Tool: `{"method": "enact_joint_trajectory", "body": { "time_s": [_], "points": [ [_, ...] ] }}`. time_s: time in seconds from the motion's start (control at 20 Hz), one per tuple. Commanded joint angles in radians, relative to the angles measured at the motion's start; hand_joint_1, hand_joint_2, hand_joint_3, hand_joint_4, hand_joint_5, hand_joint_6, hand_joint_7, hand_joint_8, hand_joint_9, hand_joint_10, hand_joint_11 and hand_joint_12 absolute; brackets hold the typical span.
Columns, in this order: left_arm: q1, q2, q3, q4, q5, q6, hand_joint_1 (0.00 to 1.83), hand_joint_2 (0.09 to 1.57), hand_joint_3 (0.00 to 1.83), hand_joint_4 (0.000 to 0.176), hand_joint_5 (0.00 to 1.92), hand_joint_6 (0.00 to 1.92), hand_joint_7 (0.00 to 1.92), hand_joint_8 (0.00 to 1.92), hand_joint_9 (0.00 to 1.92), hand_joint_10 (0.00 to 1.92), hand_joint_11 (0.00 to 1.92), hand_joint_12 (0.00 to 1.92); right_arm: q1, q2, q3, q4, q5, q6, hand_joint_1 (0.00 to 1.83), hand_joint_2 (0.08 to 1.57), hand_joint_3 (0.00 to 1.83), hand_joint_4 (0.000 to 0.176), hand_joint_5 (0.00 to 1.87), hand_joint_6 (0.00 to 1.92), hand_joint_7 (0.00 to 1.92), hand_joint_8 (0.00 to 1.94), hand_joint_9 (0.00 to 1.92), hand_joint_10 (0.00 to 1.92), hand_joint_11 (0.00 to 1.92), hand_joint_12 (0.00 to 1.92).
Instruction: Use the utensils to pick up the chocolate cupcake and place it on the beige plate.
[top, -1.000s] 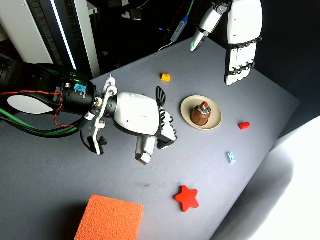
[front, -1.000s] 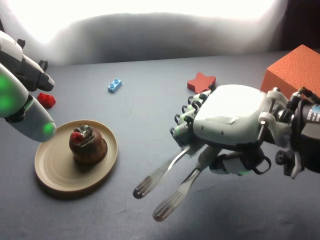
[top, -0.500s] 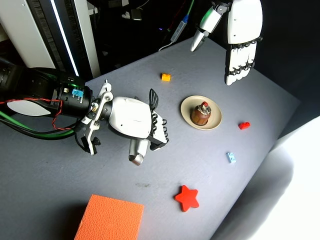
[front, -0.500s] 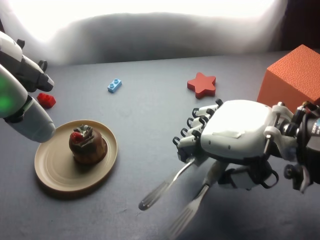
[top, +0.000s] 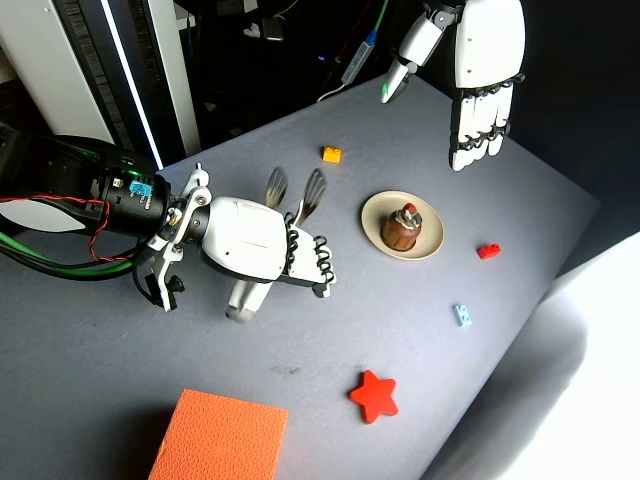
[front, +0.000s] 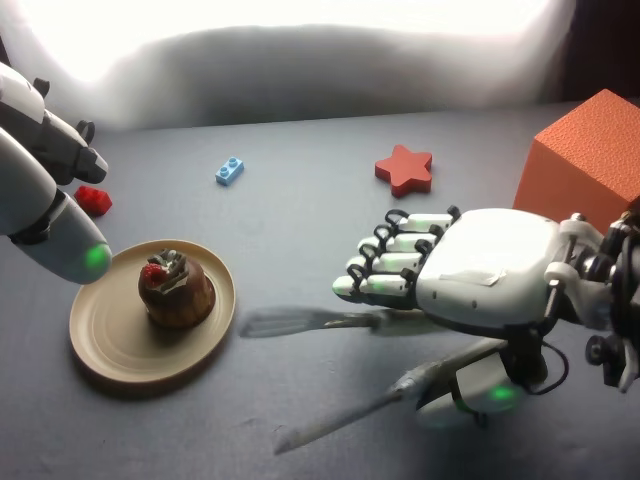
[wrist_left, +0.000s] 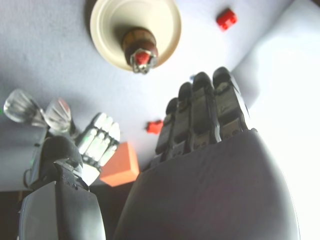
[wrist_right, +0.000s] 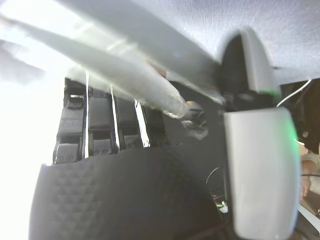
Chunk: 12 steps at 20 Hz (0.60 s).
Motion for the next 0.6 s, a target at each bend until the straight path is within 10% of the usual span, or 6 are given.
{"method": "enact_joint_trajectory", "body": {
  "time_s": [0.0,0.55],
  "points": [
    [-0.004,0.011,-0.002,0.030,-0.036,0.003,0.41,1.01,0.00,0.000,0.00,0.00,0.09,0.00,0.07,0.00,0.04,0.03,0.005,0.009,-0.009,-0.002,0.113,-0.005,0.33,0.96,0.00,0.013,0.00,0.00,0.00,0.00,0.00,0.00,0.00,0.14],
    [0.003,0.011,-0.003,0.030,-0.035,0.003,0.44,1.01,0.00,0.000,0.00,0.00,0.04,0.00,0.03,0.00,0.02,0.05,0.070,0.235,-0.208,-0.002,0.161,-0.013,0.29,0.93,0.00,0.027,0.00,0.00,0.00,0.00,0.00,0.00,0.00,0.00]
  ]
}}
